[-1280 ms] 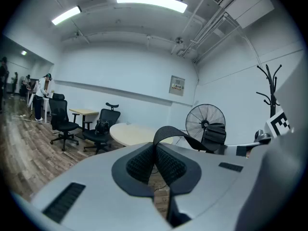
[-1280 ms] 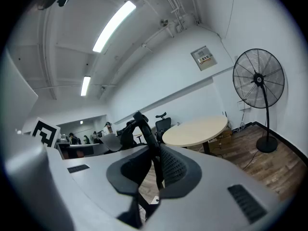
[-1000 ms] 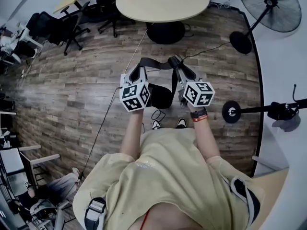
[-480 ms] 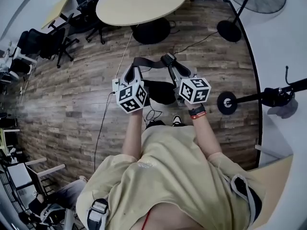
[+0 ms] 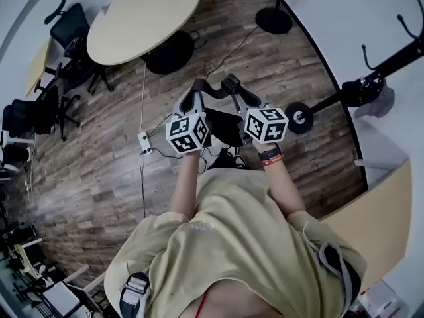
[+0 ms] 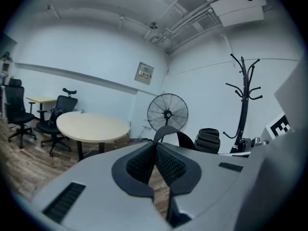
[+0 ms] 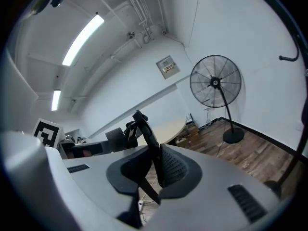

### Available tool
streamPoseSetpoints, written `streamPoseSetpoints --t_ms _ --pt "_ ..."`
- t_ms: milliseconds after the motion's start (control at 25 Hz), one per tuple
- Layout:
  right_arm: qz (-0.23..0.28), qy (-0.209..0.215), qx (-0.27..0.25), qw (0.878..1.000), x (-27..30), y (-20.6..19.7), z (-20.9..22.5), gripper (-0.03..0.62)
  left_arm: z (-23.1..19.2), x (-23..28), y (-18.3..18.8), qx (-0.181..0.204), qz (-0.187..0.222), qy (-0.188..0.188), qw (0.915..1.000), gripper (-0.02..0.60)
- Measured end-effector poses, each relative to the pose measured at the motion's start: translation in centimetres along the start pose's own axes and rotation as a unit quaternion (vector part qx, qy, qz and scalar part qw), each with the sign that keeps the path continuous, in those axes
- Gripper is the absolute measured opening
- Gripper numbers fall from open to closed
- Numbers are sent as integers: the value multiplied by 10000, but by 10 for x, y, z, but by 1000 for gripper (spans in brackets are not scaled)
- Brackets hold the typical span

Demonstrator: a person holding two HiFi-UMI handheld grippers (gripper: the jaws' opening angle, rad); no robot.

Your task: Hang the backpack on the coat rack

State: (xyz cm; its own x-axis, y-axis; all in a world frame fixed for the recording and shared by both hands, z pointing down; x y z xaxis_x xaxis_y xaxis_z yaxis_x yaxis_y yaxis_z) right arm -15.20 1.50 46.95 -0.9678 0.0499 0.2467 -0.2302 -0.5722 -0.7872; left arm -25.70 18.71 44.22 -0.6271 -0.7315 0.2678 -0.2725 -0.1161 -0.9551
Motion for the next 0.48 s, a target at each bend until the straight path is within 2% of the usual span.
streamPoseSetpoints --t_ms 200,480 --pt "556 -948 294 9935 -28 18 40 64 32 55 4 203 -154 -955 9951 25" --pt "1238 -1877 667 9721 -55 25 66 64 73 101 12 541 -322 -2113 9754 26"
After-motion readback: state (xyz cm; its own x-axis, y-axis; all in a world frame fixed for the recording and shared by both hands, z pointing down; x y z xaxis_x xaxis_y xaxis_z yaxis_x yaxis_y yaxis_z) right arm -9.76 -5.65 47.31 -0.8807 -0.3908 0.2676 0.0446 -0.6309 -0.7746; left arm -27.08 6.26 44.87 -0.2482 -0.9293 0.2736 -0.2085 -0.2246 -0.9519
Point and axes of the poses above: the fingertips, and each gripper's own axes: x forward along the fingers, z to its right, y out of its top, the point moved 9 cm from there along -x, backward along the fingers, and after that the axes turned 6 degrees about x, right-handed, at the moved point
